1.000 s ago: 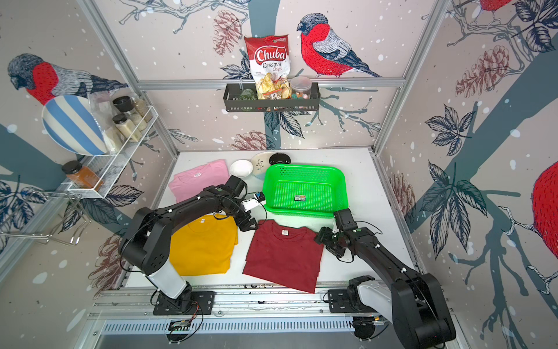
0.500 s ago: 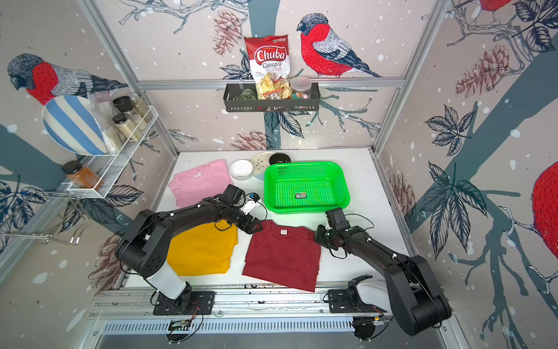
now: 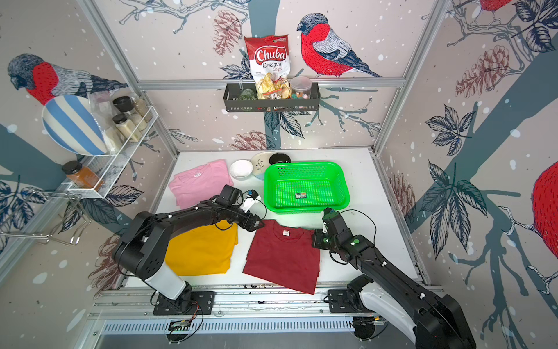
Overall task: Put the folded t-shirts into the basket
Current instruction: Pick up the T-shirt from the center of the board.
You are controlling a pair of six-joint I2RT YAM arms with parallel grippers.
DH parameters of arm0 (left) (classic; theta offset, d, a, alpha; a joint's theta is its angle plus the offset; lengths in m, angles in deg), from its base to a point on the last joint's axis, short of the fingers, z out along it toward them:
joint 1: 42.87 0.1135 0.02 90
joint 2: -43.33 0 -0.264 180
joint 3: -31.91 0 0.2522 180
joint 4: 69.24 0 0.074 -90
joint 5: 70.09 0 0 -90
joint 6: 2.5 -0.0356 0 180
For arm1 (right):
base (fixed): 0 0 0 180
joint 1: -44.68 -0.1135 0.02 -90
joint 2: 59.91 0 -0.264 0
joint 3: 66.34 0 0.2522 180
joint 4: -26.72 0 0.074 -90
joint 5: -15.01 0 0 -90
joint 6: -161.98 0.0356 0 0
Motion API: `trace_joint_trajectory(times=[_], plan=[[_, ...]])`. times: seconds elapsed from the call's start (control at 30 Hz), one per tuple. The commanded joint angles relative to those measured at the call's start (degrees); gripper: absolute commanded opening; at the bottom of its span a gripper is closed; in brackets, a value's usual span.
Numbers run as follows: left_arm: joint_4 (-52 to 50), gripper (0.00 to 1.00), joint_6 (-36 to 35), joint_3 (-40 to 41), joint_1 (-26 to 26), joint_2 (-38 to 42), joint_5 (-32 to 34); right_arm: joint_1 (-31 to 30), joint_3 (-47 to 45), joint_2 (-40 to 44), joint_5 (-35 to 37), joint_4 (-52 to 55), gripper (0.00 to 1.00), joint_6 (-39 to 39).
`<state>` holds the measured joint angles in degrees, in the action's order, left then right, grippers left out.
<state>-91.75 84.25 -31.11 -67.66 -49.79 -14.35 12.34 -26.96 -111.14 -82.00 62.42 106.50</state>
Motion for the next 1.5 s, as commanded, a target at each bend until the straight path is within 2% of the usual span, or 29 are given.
trace_joint_trajectory(times=[0.0,0.13,0.23,0.37,0.47,0.6,0.8,1.0,1.1,1.33,1.47], plan=[[6.4,0.84,-4.67,1.02,3.22,2.26,-8.84,-0.57,0.91,0.76,3.71,1.95,0.0,-2.35],[6.37,0.83,-15.37,0.16,4.06,2.84,-15.27,-2.56,1.4,2.73,5.62,1.81,0.0,-5.17],[6.52,0.84,-22.16,-1.24,3.93,2.14,-17.17,-5.37,1.61,5.03,8.3,0.77,0.0,-8.28],[-2.18,0.85,-35.55,-6.38,3.62,0.02,-18.86,-10.12,1.27,8.54,12.3,-2.65,0.0,-13.68],[-10.36,0.85,-44.29,-10.37,1.99,-1.44,-17.24,-13.42,0.34,11.05,12.48,-7.34,0.0,-19.14],[-19.85,0.85,-59.79,-12.02,-1.27,-1.83,-10.61,-17.06,1.11,12.02,14.21,-10.16,0.0,-25.62],[-16.58,0.86,-62.86,-9.84,-1.23,-1.41,-6.6,-19.91,3.39,11.57,14.7,-9.85,0.0,-32.15],[-17.49,0.87,-67.16,-10.94,0.81,-3.68,-5.18,-22.62,4.16,13.08,11.13,-11.43,0.0,-39.25],[-22.55,0.88,-70.78,-14.0,2.36,-5.58,-7.19,-24.91,4.17,13.3,9.6,-12.9,0.0,-44.25],[-41.47,0.88,-89.01,-21.83,2.46,-10.21,-9.24,-26.97,5.0,13.19,10.1,-13.83,0.0,-47.71],[-44.88,0.86,-91.14,-24.56,0.87,-12.14,-8.25,-27.96,5.29,13.24,11.07,-14.58,0.0,-48.56]])
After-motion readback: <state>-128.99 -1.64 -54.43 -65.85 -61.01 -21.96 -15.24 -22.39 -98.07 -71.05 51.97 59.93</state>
